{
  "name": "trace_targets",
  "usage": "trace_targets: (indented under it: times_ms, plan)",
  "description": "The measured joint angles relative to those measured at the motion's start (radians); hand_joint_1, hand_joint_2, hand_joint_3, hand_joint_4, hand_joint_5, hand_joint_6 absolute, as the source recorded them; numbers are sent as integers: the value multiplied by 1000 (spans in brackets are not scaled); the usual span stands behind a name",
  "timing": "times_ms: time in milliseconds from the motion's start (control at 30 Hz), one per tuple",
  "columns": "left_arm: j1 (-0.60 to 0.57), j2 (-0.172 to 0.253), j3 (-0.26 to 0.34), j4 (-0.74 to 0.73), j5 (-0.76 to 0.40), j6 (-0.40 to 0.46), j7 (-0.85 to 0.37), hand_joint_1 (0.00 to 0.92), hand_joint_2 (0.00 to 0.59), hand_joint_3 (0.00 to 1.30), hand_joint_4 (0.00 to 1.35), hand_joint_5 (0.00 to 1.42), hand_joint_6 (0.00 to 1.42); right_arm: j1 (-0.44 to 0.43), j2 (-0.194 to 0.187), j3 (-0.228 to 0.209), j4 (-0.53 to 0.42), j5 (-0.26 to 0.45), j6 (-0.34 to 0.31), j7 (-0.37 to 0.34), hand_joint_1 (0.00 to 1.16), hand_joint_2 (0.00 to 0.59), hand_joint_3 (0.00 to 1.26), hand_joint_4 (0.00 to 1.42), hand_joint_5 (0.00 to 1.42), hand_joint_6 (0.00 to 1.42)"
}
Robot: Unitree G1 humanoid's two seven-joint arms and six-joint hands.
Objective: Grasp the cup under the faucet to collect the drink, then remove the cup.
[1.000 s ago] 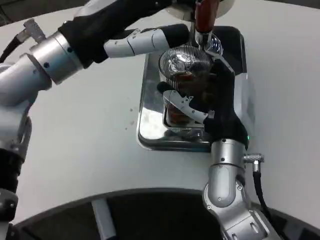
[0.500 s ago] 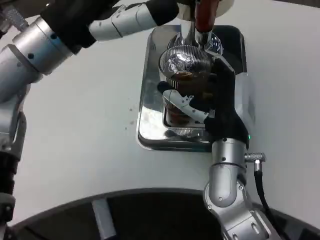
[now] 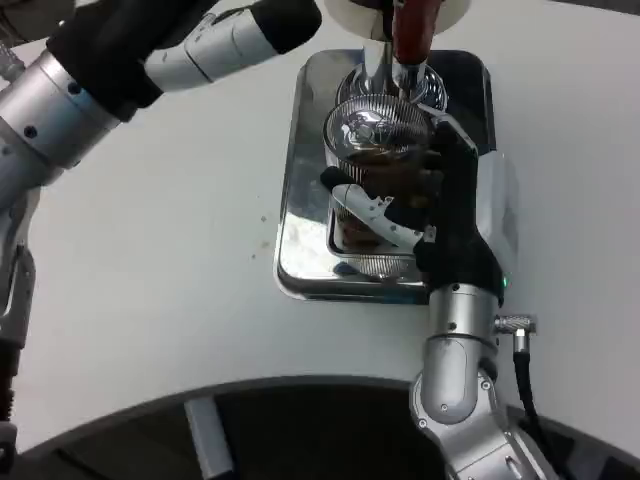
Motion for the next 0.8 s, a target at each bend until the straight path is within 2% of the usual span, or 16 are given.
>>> trace_targets:
  times_ms: [600, 800]
  plan:
    - [116, 22, 39, -120, -49, 50, 0, 0, 84, 178, 231, 327, 329, 22, 4, -28, -39, -1, 12, -5, 947, 194, 595, 696, 854, 692]
    - [177, 33, 45, -155, -64, 69, -1, 0, 84, 186, 239, 336, 338, 38, 0, -49, -64, 0, 12, -5, 951, 181, 613, 706, 869, 723]
